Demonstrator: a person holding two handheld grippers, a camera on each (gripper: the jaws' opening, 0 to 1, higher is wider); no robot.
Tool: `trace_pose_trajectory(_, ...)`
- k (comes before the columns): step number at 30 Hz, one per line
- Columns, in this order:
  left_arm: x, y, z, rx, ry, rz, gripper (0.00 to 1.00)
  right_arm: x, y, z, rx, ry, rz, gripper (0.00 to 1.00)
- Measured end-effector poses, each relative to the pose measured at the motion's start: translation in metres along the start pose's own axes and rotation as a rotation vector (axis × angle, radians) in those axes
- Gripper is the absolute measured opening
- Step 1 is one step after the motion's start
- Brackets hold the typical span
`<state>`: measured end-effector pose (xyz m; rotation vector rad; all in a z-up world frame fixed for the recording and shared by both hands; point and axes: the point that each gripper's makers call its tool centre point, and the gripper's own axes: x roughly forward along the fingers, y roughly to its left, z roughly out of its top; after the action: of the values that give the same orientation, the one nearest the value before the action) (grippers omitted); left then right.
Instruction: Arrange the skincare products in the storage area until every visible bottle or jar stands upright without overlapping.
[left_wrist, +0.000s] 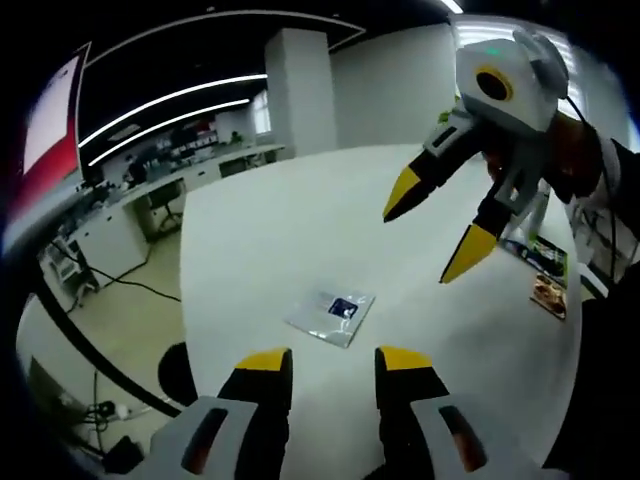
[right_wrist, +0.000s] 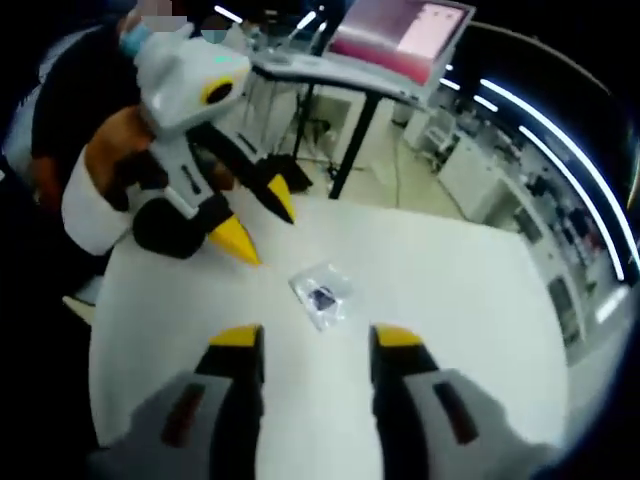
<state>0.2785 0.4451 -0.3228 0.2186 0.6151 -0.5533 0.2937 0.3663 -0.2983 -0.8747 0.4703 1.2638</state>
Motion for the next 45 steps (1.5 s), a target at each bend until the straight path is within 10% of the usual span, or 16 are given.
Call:
trace_pose_trajectory(13,0.003,-0.003,-0.001,0.062,0.015,0.001,0.35,0.026,-0.012,0.002,-0.141,0.068,0.032,0.37)
trace_pose_trajectory(45,0.025,-0.009,-0.007,0.048,0.03,-0.071,0.27,0.078,-0.034,-0.016,0.29,0.066,0.104,0.3)
